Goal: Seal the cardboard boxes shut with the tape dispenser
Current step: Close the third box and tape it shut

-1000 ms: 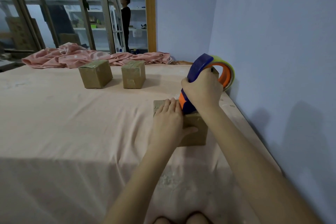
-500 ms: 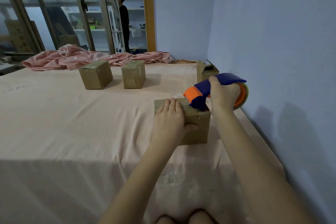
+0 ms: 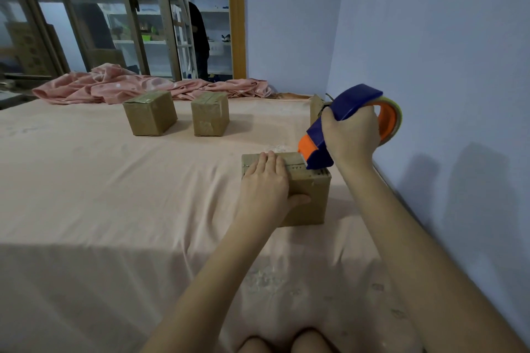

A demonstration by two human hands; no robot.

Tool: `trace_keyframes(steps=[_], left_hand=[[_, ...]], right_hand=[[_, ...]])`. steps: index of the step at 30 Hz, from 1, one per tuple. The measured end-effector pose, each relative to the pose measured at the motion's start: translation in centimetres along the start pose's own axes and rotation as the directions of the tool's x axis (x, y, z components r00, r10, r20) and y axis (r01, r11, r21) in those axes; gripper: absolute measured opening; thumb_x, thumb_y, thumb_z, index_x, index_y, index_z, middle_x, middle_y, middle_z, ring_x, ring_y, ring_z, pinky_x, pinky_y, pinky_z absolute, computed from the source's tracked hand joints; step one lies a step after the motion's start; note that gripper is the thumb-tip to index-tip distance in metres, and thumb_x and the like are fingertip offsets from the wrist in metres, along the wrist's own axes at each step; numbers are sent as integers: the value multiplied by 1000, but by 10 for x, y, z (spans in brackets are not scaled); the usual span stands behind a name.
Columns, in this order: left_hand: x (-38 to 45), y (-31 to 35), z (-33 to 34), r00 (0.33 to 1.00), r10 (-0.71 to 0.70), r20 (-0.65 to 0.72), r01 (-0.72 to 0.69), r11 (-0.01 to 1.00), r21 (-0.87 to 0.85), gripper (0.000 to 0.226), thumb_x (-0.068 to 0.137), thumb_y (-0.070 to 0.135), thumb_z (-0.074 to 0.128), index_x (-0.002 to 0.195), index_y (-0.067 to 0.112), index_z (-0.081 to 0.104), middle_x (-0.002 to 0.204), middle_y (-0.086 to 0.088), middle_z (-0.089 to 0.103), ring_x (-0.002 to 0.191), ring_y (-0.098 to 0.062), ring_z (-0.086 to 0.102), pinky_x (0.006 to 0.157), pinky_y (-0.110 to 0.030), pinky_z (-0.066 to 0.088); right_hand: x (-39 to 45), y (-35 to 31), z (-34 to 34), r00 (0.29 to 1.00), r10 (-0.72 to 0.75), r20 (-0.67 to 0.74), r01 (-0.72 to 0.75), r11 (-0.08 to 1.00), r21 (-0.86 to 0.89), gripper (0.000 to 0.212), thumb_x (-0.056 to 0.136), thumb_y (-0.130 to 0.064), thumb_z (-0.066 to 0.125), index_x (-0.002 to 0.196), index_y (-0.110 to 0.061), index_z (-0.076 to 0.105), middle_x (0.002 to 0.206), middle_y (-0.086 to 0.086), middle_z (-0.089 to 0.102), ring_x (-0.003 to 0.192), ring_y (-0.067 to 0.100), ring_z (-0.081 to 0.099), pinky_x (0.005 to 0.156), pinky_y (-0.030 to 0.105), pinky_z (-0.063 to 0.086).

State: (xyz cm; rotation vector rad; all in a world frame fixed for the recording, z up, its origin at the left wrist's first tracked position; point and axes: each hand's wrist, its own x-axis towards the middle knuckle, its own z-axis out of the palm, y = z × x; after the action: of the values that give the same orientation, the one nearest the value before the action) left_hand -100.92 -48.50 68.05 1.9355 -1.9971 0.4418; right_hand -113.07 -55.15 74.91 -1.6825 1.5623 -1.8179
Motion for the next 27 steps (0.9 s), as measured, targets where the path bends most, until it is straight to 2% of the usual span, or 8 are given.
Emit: trace_keyframes(steps=[3,6,10,13,16,19,23,27], left_hand=[[1,0,-1,1000,6,5,-6,1000,4,95,82,70,45,147,5,19,156,-14,18,145,-26,14,115,-36,17],[1,0,-1,1000,8,19,-8,1000,-3,94,82,70,44,147,6,19,156,-13,18,145,-27,13,116,-36,17],[4,2,-2,999,-7,33,7,1000,-6,96,83,69,44,148,5,15,157,-14,14,145,-27,10,116,-36,14],[5,4,-2,998,-28,59,29,1000,0,99,84,68,44,149,3,7,157,-16,8,146,-28,6,117,-36,9],[6,6,-3,1000,-21,13,21,1000,19,103,85,66,47,148,-1,2,157,-19,6,146,-31,1,117,-40,3],[9,15,-3,998,64,24,-64,997,34,98,85,66,47,148,0,13,156,-21,10,145,-32,5,117,-40,3],[8,25,4,999,34,-15,-34,999,-15,98,84,65,50,148,0,14,155,-17,20,144,-29,15,117,-36,11],[9,25,5,999,22,-43,-22,1000,-15,97,81,64,54,146,2,19,153,-16,26,143,-29,20,116,-36,16]], right_hand=[[-3,-2,5,992,-109,62,116,984,-137,24,85,-32,63,95,-13,54,86,0,63,75,13,59,60,24,45],[-4,-4,10,981,-180,79,193,958,-212,26,85,-31,62,98,-10,55,87,2,61,78,17,60,59,23,42],[-7,-10,16,972,-209,107,232,926,-299,35,86,-31,61,111,-8,53,100,7,65,85,21,61,63,26,43],[-8,-13,19,957,-252,140,286,895,-343,36,87,-31,60,113,-8,52,100,7,65,83,20,61,61,25,40],[-11,-17,24,941,-290,174,336,865,-373,37,87,-31,60,114,-8,52,100,8,64,85,21,61,61,25,39],[-11,-17,25,948,-275,160,316,871,-376,39,87,-31,61,116,-7,52,102,8,64,87,22,61,63,25,41],[-5,-9,19,969,-208,136,242,913,-328,27,87,-31,59,101,-10,50,89,4,60,73,15,53,58,25,40],[2,3,11,990,-76,115,97,977,-192,24,87,-32,59,97,-12,52,89,3,62,77,17,59,57,23,43]])
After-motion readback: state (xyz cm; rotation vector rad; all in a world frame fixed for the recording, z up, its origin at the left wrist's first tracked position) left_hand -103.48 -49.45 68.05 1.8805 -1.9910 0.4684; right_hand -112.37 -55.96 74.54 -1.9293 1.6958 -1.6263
